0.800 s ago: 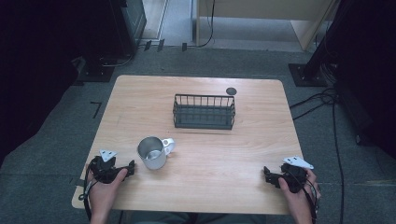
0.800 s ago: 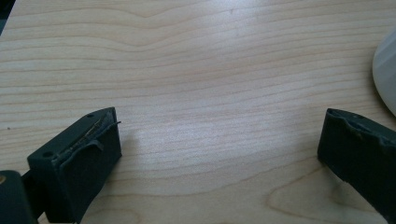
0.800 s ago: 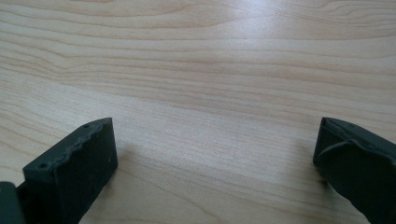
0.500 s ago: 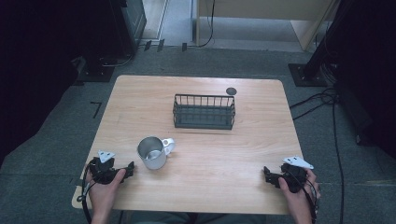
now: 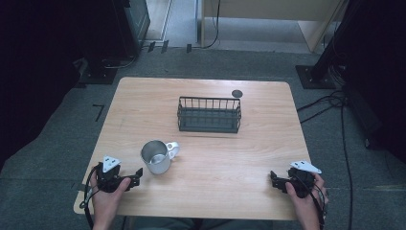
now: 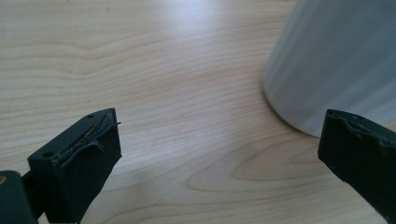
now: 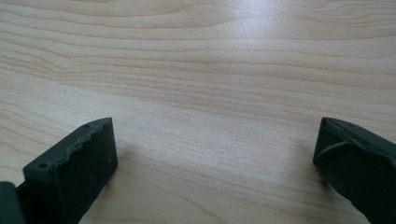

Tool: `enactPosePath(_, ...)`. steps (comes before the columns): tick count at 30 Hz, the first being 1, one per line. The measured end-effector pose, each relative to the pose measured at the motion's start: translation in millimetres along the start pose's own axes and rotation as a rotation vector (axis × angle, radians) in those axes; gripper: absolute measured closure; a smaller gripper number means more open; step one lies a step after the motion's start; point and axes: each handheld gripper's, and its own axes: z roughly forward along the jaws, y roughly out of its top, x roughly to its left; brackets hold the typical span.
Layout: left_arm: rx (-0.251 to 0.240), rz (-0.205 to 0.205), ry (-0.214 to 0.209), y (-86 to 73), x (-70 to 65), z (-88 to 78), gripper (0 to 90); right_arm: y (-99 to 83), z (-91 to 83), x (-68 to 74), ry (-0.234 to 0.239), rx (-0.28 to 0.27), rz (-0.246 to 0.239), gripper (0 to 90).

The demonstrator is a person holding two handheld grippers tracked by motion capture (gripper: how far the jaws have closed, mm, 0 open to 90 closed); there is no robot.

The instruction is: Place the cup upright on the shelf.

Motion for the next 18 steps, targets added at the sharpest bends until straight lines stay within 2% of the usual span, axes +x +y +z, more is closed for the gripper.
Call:
enactPosePath(6, -0.030, 0.057, -0.060, 6.8, -12.8, -6.2, 0.0, 0.0, 0.0, 0.0, 0.000, 0.000, -0.001, 0.0)
enactPosePath(9, -0.036, 0.069, -0.076, 8.9, -16.5, -6.4, 0.0, 0.0, 0.0, 0.0, 0.000, 0.000, 0.000, 0.0)
enactPosePath(10, -0.039, 0.082, -0.094, 11.4, -20.5, -5.9, 0.0, 0.0, 0.0, 0.0, 0.000, 0.000, 0.000, 0.0)
enactPosePath(18, -0.044, 0.139, -0.124, 22.0, -34.1, -1.9, 0.0, 0.0, 0.0, 0.0, 0.000, 0.000, -0.001, 0.0)
